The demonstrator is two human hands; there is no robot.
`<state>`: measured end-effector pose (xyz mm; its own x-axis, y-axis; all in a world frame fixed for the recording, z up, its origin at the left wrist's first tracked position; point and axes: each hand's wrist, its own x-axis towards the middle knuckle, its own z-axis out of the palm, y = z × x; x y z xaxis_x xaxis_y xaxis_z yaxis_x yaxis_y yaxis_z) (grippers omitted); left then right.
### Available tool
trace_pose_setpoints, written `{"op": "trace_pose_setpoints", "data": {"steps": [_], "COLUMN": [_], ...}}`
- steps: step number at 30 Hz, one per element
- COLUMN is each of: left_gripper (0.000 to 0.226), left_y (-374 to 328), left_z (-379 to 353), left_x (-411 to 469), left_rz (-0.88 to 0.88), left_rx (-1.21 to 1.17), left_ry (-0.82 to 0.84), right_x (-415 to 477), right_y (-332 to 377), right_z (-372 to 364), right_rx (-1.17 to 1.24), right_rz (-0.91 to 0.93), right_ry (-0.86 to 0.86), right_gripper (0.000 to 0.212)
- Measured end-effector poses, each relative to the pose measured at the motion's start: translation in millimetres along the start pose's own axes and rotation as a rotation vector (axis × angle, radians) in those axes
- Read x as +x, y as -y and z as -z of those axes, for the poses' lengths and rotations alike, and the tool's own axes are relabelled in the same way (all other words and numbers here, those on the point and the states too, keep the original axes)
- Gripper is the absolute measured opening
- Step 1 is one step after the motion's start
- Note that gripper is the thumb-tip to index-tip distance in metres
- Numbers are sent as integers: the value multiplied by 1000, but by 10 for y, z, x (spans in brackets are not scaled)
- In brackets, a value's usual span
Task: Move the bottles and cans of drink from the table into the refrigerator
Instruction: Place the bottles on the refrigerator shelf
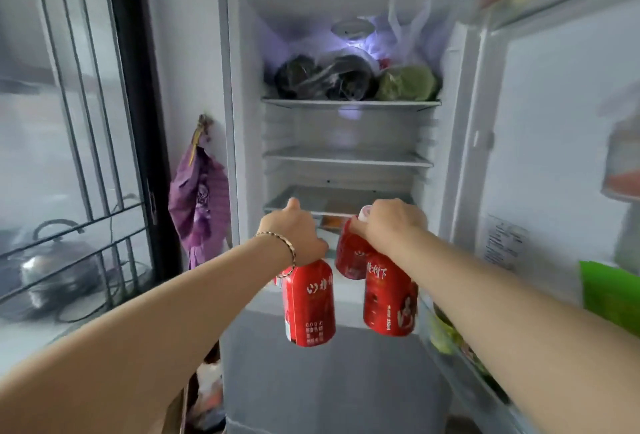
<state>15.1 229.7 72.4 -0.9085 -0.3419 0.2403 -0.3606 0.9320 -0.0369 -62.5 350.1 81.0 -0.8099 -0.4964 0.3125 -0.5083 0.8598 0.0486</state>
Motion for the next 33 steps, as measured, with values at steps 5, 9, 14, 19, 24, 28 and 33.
{"op": "trace_pose_setpoints", "data": {"steps": [5, 9, 14, 19, 24, 28, 33], "left_gripper": [45, 40, 37, 32, 25, 32, 27], "left_y": [352, 453, 417, 325, 265, 244, 238], "left_z": [-143, -246, -345, -504, -599, -694, -754], "left_x": [1070, 1855, 2529, 2862, 3004, 3045, 3039], "left_rz": [-62, -118, -120, -59, 1, -27, -67], "left_rx": [-101, -158, -228, -283, -351, -366, -382], "left_ry": [-54, -95, -90, -60, -103, -141, -204], "right_x": [1045, 1674, 2178, 2559, 2775, 2729, 2794], "right_y": [47, -31, -208, -333, -391, -374, -283], "right_z": [-207, -324, -410, -656, -775, -978, -1055], "right_rx": [95, 107, 88, 41, 135, 43, 137], "right_rz": [-137, -238, -309, -331, -403, -370, -491], "right_ry": [37, 6, -1, 140, 98, -16, -20], "right_gripper": [47, 45, 40, 33, 37, 19, 68]}}
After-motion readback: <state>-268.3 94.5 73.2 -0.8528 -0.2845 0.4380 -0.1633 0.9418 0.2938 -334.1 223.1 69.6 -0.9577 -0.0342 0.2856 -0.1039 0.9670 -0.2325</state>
